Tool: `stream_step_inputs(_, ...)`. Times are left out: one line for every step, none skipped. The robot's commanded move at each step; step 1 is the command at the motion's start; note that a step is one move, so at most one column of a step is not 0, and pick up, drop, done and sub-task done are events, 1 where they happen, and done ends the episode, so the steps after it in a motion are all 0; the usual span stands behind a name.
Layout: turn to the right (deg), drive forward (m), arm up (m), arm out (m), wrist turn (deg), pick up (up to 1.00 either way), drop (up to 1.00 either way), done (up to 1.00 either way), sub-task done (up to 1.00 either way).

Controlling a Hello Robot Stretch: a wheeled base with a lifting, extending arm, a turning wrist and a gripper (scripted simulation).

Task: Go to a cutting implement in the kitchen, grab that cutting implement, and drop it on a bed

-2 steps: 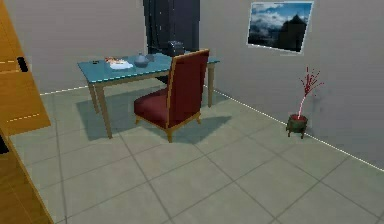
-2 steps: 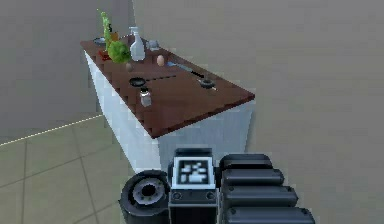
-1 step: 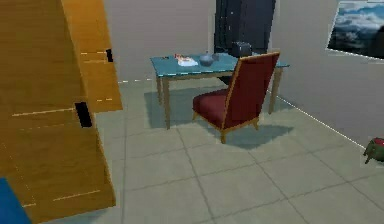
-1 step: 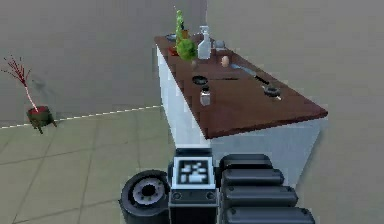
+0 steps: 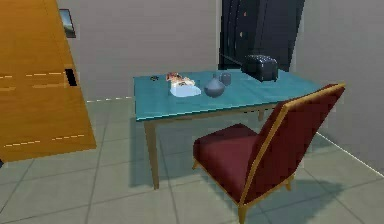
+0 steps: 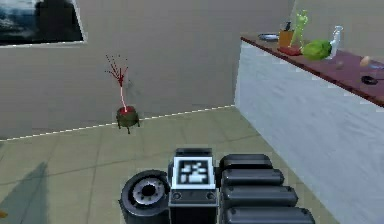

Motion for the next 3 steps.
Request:
stream_step_inputs(-6.0,0.00,0.00,0.00,0.0,0.00,0.00,0.00,0.00)
stream_step_inputs(0.0,0.20,0.00,0.00,0.0,0.00,0.00,0.00,0.00)
stream_step_inputs(-6.0,0.00,0.00,0.00,0.0,0.00,0.00,0.00,0.00)
